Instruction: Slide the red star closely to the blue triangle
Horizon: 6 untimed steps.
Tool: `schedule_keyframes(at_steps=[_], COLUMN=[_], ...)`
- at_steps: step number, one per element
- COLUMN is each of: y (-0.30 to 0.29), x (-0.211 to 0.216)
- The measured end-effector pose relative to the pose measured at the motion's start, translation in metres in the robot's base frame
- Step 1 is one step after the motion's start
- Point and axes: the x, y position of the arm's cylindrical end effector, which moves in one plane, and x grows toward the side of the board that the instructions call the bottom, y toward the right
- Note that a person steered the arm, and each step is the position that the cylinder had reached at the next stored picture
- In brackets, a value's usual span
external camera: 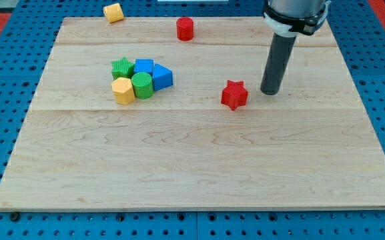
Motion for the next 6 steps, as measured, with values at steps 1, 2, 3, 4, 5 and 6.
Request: schedule_keyframes(at_steps=[1, 2, 3, 4, 5, 6], y=[-0.033, -0.048, -0.063, -0.111, -0.131, -0.116], x=[0.004, 0.023, 0.044, 0.032, 0.027, 0.030])
